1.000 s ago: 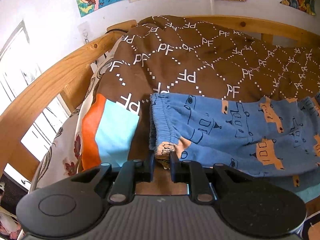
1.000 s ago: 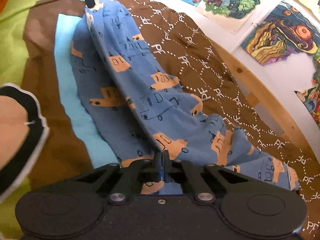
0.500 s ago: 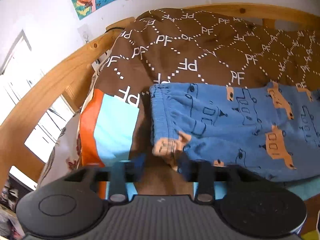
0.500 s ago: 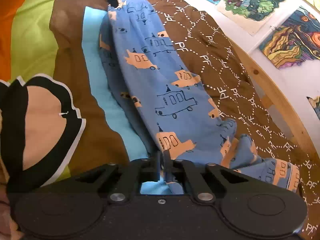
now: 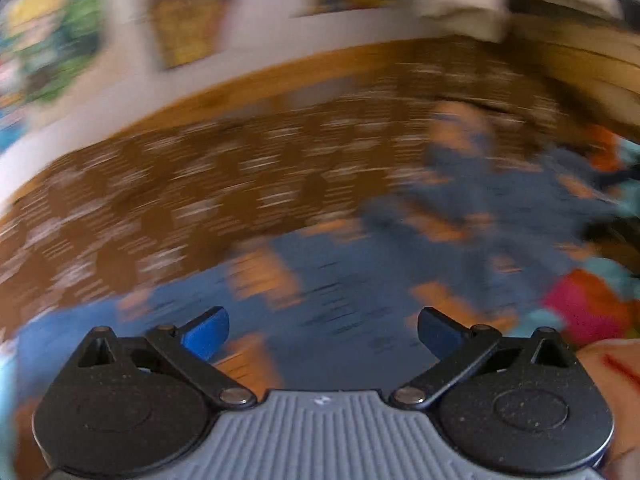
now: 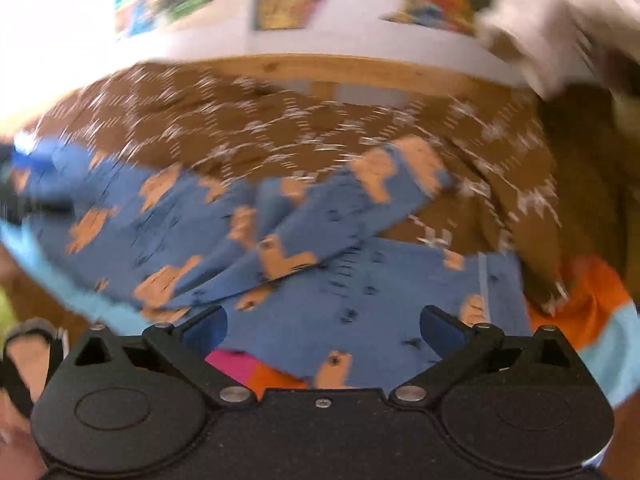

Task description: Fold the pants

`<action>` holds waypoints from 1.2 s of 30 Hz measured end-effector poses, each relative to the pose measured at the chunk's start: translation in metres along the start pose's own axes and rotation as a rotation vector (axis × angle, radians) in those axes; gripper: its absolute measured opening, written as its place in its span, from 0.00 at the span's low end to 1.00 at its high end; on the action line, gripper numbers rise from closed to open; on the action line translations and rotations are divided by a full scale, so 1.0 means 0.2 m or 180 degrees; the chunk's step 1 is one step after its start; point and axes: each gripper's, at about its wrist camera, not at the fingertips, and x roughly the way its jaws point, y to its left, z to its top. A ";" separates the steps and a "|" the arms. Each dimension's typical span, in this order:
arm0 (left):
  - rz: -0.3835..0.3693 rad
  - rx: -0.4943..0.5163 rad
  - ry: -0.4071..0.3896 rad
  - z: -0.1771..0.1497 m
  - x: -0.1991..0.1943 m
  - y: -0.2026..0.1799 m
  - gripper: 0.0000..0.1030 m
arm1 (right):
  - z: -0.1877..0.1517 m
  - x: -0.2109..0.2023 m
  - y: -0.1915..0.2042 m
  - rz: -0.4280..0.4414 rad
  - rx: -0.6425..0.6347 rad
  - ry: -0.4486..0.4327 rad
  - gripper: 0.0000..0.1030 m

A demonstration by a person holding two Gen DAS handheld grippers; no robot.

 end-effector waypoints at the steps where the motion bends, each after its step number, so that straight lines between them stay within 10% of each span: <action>1: -0.0159 0.0123 -0.0026 0.02 0.04 -0.07 0.99 | 0.02 0.01 -0.06 0.0057 0.0161 0.0001 0.98; 7: -0.0574 0.0724 -0.0130 0.07 0.19 -0.32 0.86 | 0.25 0.23 -0.33 0.0397 0.0956 0.0128 0.87; 18: -0.0771 0.0724 0.0252 0.07 0.30 -0.40 0.33 | 0.44 0.63 -0.52 0.0142 0.1603 0.0045 0.54; 23: -0.0820 0.0663 0.0331 0.10 0.32 -0.37 0.06 | 0.45 0.67 -0.54 0.0066 0.1802 -0.0069 0.17; 36: -0.1128 0.0946 0.0254 0.12 0.23 -0.35 0.04 | 0.22 -0.09 -0.43 -0.0541 0.1691 -0.0502 0.05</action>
